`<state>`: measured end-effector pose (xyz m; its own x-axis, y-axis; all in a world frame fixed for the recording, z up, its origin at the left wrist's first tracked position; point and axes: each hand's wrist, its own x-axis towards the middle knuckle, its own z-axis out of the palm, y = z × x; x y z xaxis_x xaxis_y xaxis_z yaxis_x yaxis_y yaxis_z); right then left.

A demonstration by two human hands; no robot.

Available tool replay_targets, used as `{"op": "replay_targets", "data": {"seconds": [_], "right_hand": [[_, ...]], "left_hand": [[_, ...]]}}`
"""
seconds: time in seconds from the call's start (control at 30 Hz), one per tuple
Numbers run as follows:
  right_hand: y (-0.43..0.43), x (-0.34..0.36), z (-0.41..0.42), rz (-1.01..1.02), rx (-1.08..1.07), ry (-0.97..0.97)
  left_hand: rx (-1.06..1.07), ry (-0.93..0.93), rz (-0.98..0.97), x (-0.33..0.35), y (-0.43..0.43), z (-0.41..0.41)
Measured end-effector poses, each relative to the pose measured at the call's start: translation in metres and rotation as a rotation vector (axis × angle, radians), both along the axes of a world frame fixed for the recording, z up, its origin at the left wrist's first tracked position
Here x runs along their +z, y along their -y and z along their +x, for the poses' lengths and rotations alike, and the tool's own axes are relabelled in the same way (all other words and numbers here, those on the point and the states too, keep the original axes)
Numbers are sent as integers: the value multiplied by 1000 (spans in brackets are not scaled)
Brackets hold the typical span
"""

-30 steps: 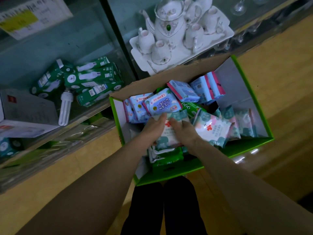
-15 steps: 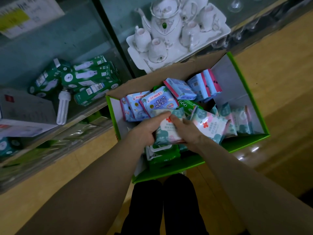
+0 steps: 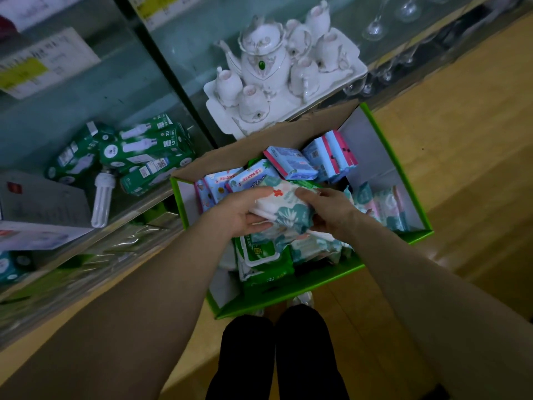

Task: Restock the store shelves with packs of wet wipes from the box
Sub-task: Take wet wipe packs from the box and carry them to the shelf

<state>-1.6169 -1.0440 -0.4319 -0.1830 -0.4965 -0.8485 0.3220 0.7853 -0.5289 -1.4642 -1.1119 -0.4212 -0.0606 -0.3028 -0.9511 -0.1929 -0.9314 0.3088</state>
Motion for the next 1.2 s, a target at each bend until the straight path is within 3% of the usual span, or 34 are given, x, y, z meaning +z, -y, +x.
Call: {"op": "replay_targets", "data": {"seconds": [0.2,0.4,0.73,1.2], "right_hand": [[-4,19,-6,9,-23,70],[-4,32,-4,-26,-52,-6],[-22,82,-17,-82,-134,-340],[-98,200,-29,-158,-265,-623]], "left_hand": [[-109,-12,-92,15,-2,-23],[-227,15,-118,26,-1,-27],[-564,-122,-186,78,3,-49],[-1018,-241,-412,196,-32,-99]]}}
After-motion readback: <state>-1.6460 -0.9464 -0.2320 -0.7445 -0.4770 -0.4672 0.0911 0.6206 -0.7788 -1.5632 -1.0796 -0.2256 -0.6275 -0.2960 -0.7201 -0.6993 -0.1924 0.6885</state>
